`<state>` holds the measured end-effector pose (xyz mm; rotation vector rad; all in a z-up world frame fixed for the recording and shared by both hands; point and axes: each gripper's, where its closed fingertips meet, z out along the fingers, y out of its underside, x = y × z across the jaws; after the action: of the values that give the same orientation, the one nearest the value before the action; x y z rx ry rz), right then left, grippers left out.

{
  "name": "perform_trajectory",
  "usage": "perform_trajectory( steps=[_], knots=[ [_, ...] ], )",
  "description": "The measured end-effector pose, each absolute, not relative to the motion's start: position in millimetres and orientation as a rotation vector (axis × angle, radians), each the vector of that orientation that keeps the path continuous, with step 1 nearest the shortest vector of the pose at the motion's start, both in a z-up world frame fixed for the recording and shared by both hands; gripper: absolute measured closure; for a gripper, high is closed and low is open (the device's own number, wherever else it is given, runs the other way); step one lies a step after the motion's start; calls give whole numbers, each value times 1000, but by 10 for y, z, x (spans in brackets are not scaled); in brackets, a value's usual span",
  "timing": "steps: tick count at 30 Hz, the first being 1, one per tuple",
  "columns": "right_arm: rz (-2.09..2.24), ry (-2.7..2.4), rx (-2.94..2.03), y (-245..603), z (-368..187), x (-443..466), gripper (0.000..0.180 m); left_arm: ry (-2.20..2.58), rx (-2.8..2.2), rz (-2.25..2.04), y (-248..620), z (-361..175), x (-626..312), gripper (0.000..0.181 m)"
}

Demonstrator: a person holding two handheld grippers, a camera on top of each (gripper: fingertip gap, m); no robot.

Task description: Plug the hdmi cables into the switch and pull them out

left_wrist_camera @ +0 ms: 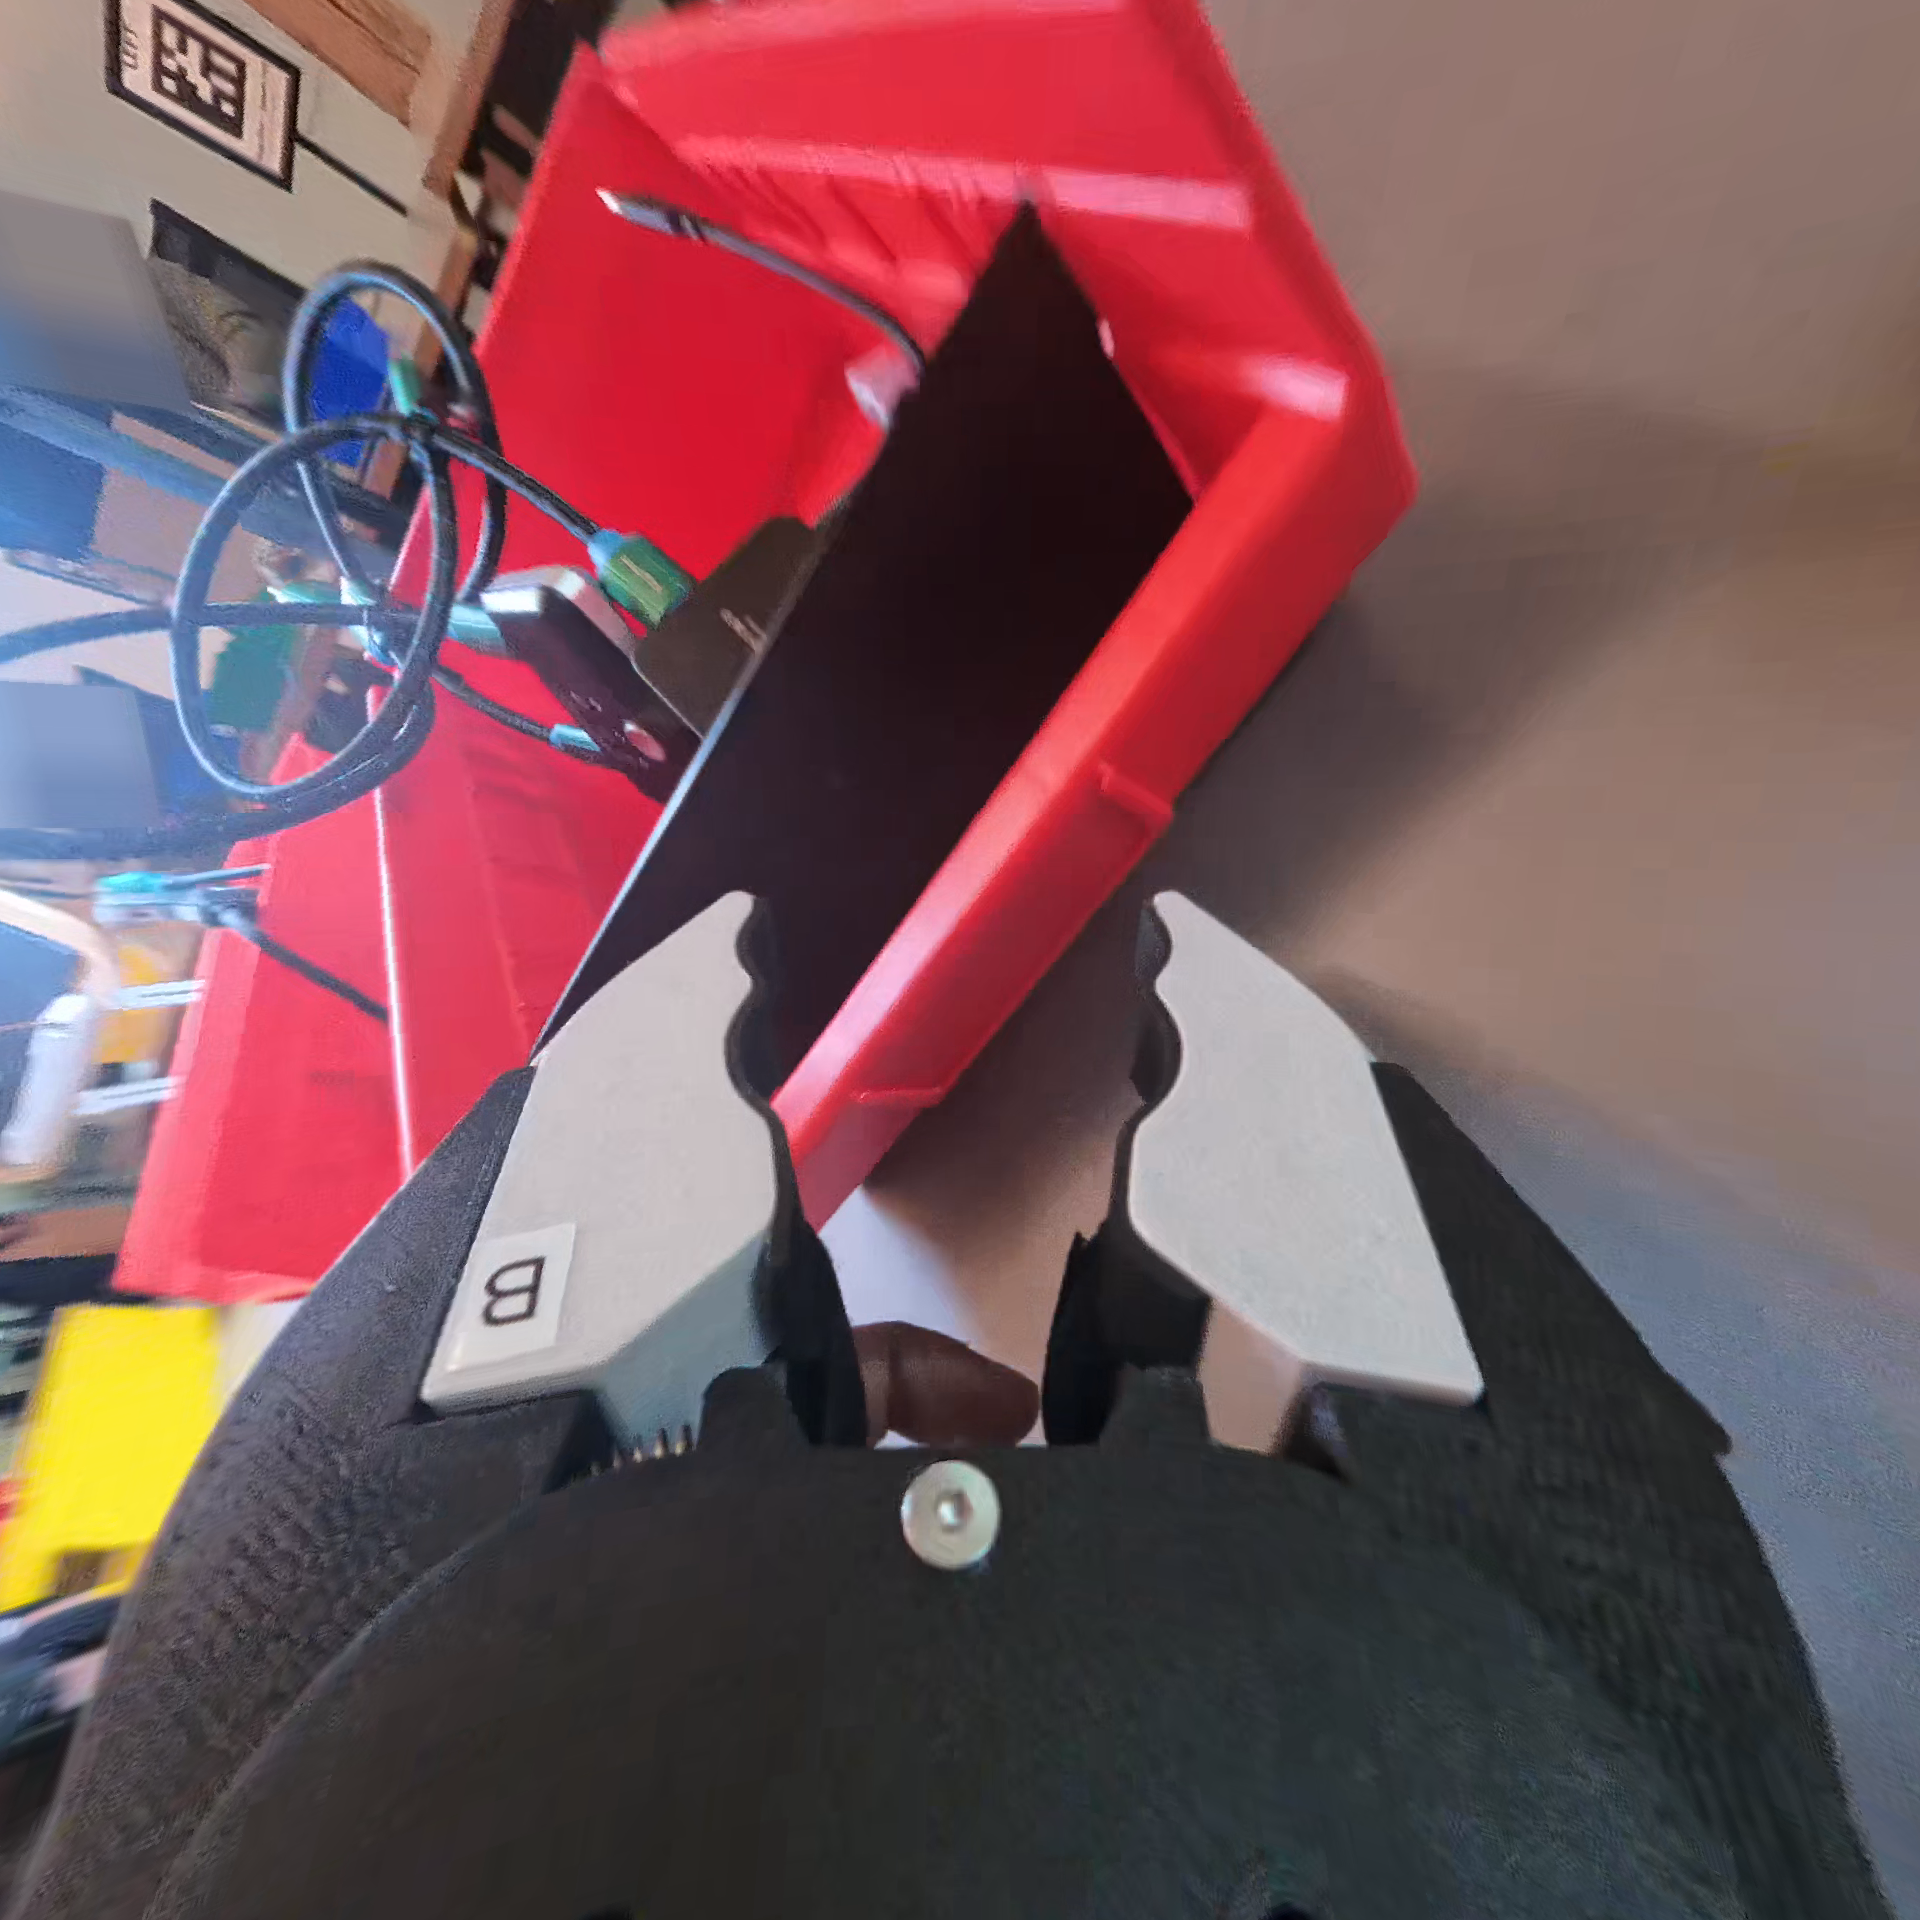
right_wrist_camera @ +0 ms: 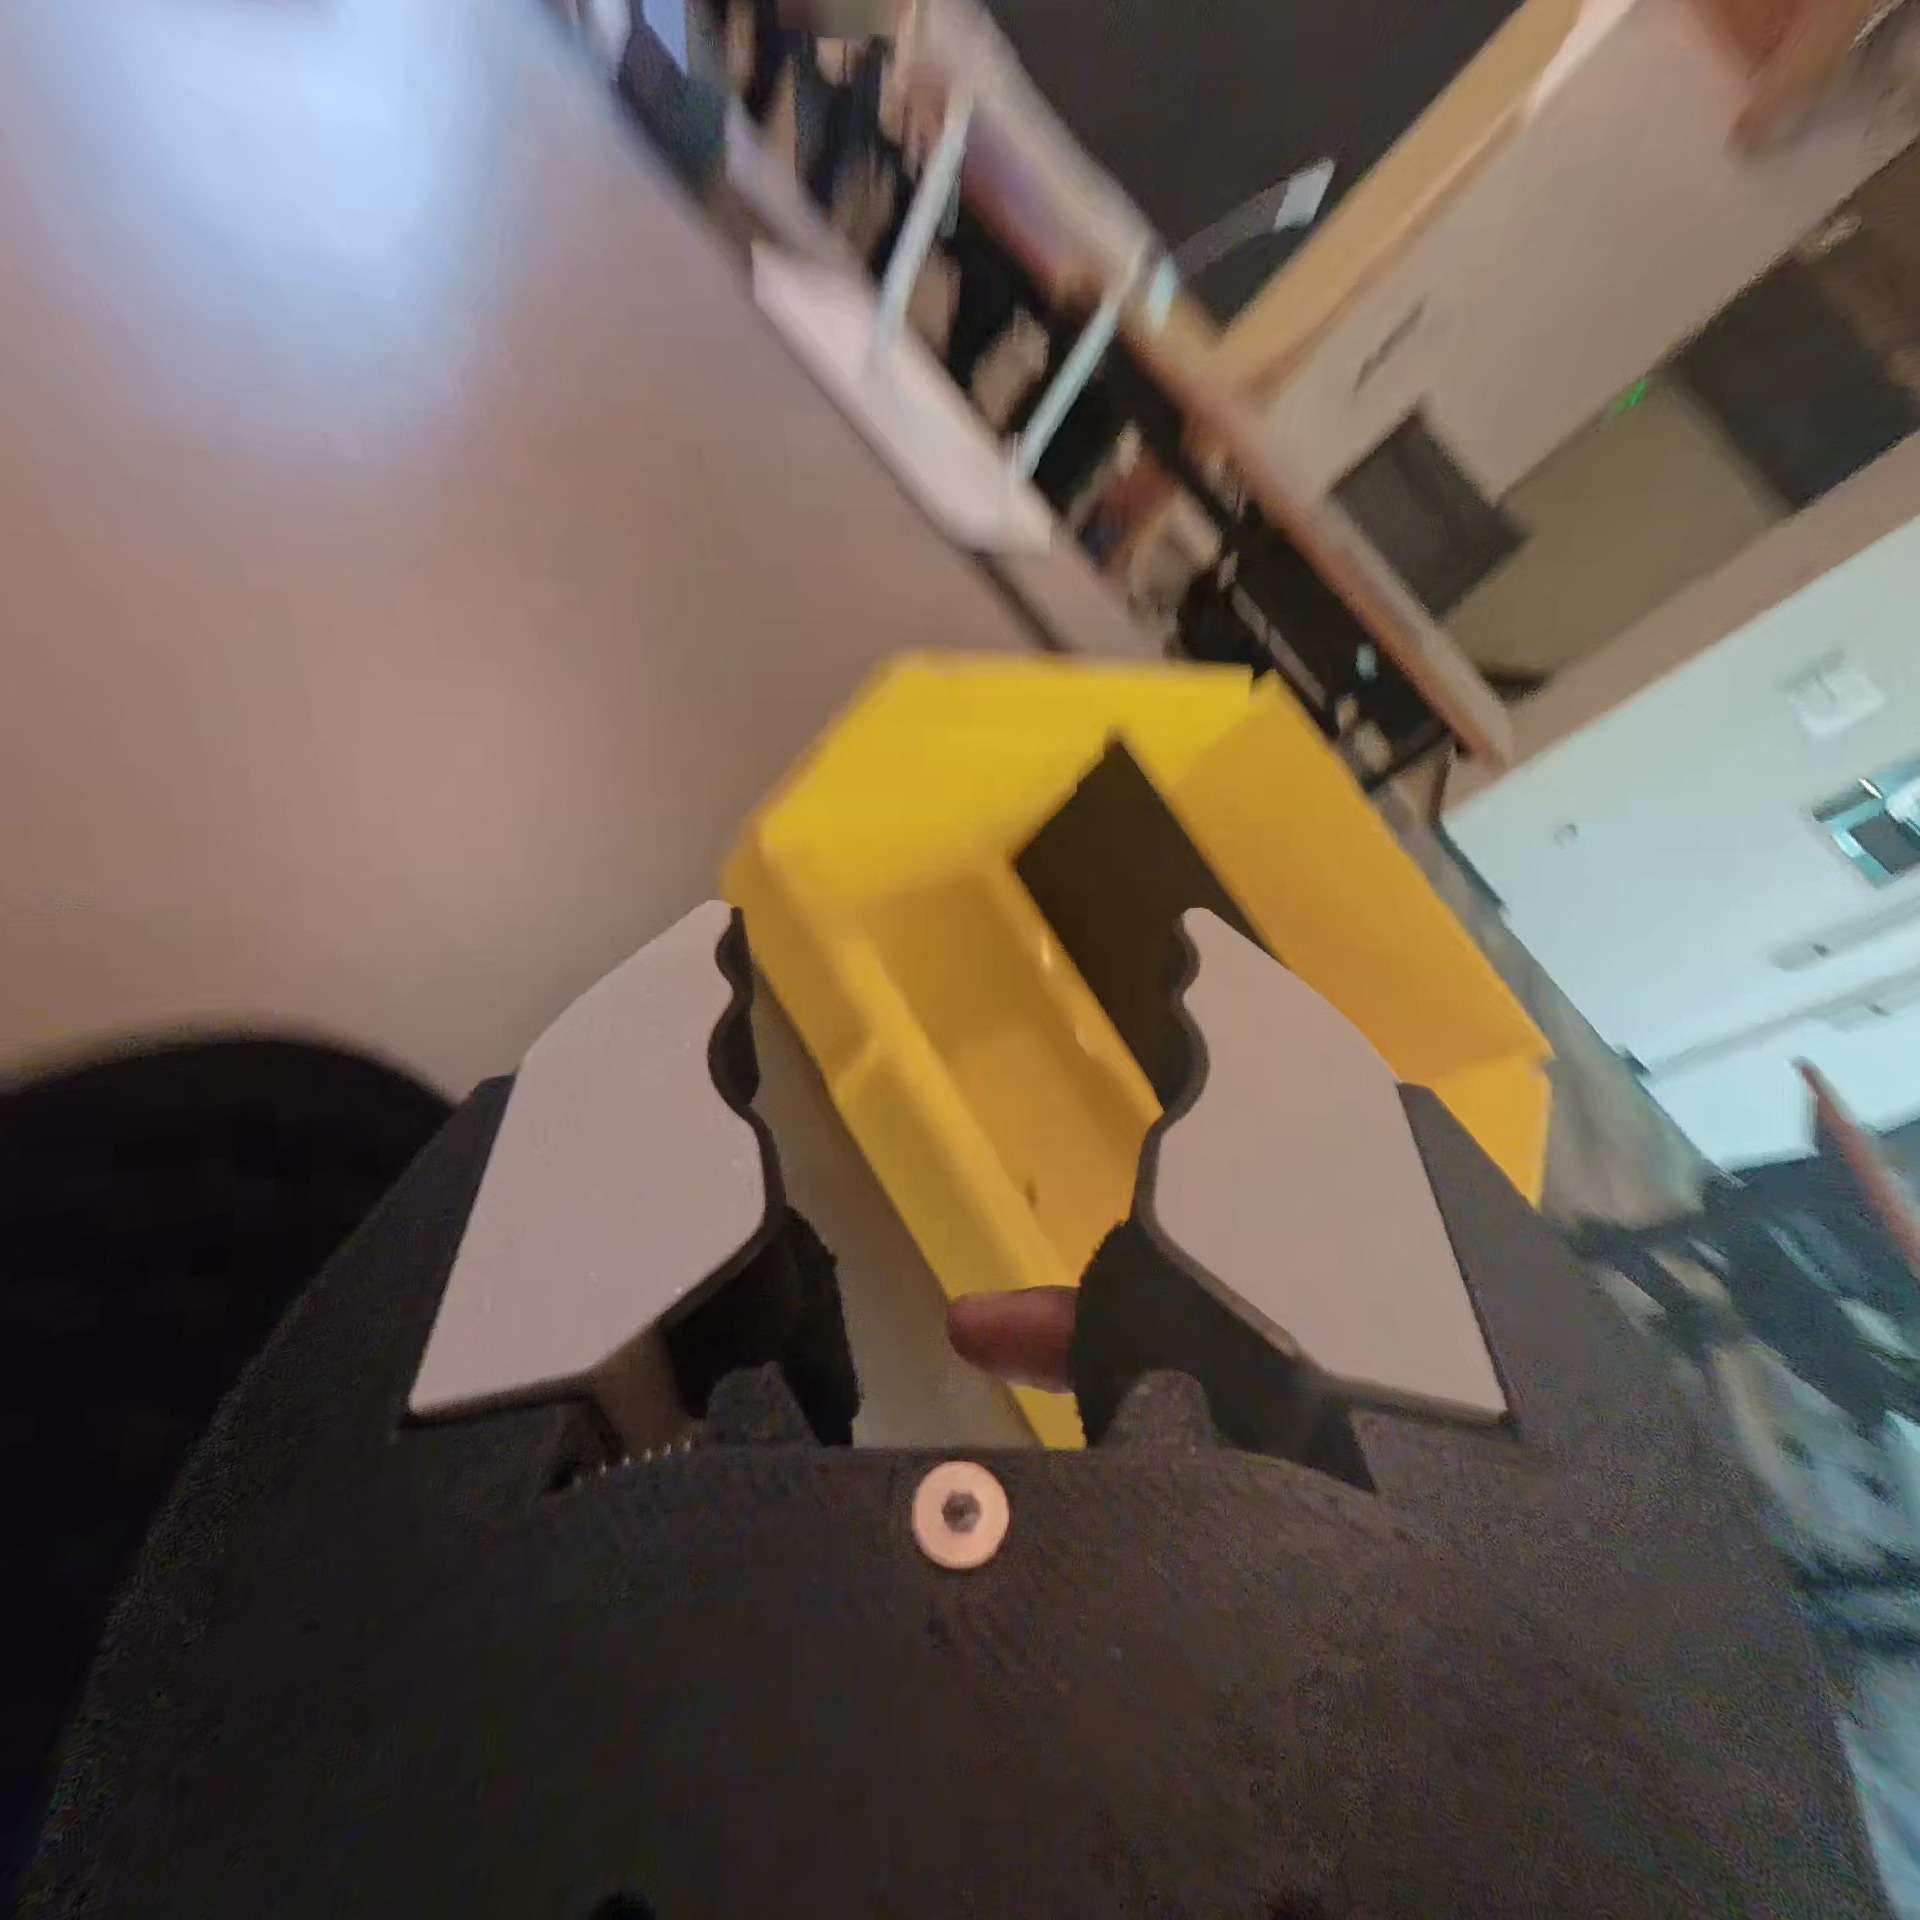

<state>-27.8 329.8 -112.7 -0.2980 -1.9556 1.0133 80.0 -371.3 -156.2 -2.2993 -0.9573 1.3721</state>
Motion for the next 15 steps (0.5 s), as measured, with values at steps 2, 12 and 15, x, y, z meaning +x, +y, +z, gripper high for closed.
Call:
perform_trajectory(
  steps=[2, 12, 15],
  knots=[
    [1322, -1799, -309, 3087, -744, -194, 102, -988, -2112, 1283, -3591, -1379, 820, 111],
    [2222, -1103, -118, 2241, 490, 138, 80, -1060, -1453, 1090, -3399, -396, 689, 95],
    [2287, -1135, -74, 2004, 379, 40, 68, -1124, -1413, 1037, -3440, -309, 592, 85]
  ],
)
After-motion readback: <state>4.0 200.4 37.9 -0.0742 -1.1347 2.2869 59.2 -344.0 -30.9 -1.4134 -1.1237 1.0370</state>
